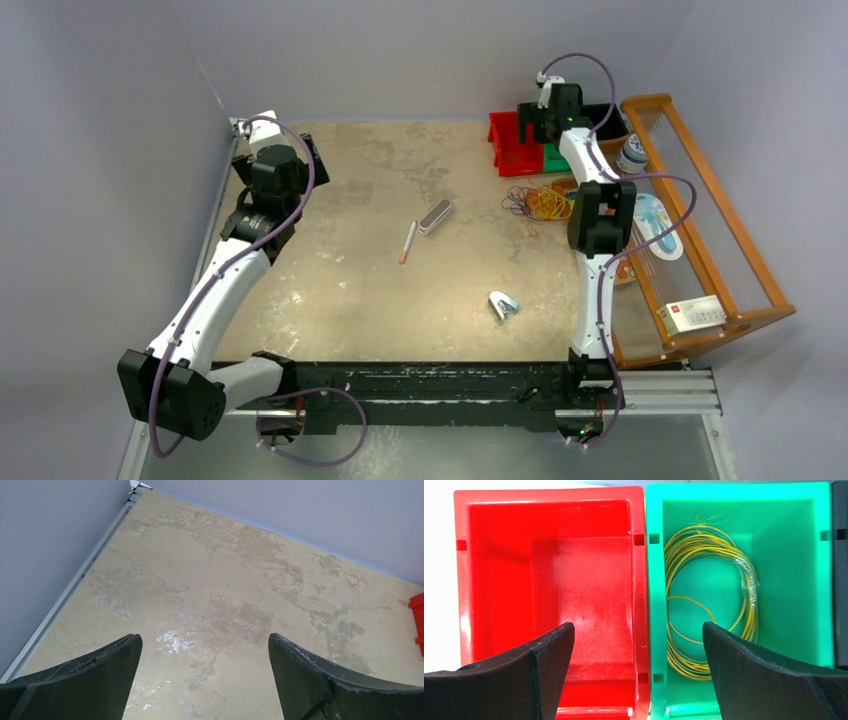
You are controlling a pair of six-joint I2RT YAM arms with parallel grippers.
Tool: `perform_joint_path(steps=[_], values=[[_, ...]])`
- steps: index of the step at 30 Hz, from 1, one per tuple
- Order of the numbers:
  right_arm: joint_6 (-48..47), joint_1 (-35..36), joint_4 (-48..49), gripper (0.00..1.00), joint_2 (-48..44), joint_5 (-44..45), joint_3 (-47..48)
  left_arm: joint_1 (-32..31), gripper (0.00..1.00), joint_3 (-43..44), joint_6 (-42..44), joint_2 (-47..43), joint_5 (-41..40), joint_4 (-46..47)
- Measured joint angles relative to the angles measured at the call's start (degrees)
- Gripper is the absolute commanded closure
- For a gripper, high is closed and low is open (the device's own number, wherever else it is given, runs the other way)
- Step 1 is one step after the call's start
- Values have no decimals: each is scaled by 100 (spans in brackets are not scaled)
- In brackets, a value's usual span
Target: Untangle the cables
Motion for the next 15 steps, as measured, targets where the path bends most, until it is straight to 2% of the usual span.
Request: perform_joint_path(steps=[15], values=[[144,-46,39,3,269,-1139,74,-20,6,0,-26,227,181,-7]])
